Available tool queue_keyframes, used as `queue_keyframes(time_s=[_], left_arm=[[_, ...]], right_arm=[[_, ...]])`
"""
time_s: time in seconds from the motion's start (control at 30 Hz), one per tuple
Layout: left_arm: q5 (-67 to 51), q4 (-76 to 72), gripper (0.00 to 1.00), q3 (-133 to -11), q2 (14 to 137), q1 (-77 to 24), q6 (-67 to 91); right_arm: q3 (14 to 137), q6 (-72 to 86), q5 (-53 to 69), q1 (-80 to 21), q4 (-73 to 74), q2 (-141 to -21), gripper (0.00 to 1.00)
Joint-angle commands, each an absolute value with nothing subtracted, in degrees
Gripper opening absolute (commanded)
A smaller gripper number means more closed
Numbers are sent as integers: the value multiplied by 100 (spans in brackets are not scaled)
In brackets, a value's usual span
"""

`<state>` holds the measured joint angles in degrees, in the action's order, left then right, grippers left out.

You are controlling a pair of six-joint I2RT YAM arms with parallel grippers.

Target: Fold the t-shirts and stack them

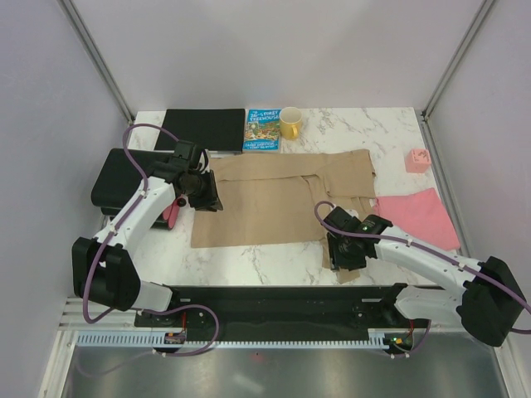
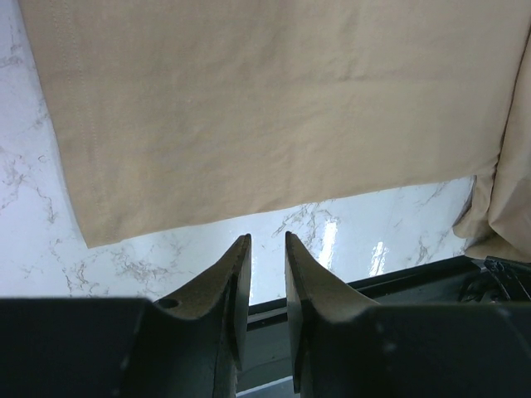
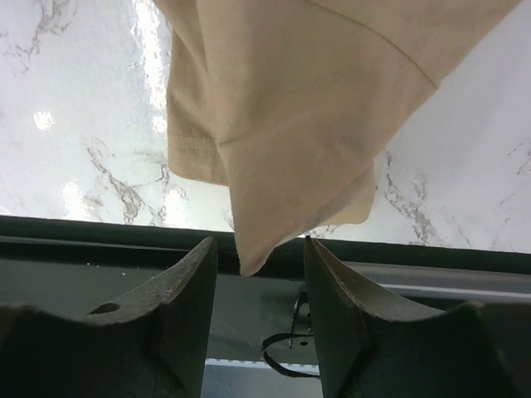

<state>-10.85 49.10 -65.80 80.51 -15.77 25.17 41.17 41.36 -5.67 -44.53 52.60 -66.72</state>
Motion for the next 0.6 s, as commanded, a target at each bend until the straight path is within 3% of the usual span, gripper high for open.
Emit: queue_keyframes(time_s=[0.0,0.3,0.4,0.43,0.57], left_arm=[[-1098,4764,30,-6653,7989,-1573,2312],[-1151,4790,30,-6829,8086,-1573,2268],[-1151,4790,30,-6838,8104,-1573,2268],[-1160,4799,30,-6838,8112,-1573,2268],[-1160,4799,30,-6847,8121,-1573,2268]], right_arm=[[4157,4210,-940,-4491,5159,-6671,54],[4342,4069,-1028,-4491,5247,-7303,52],[4403,4087,-1107,-4491,5326,-7365,32],[4438,4096,-1134,-4491,5352,-7357,2],[4552,4078,-1265,-4491,5458,-7374,0]])
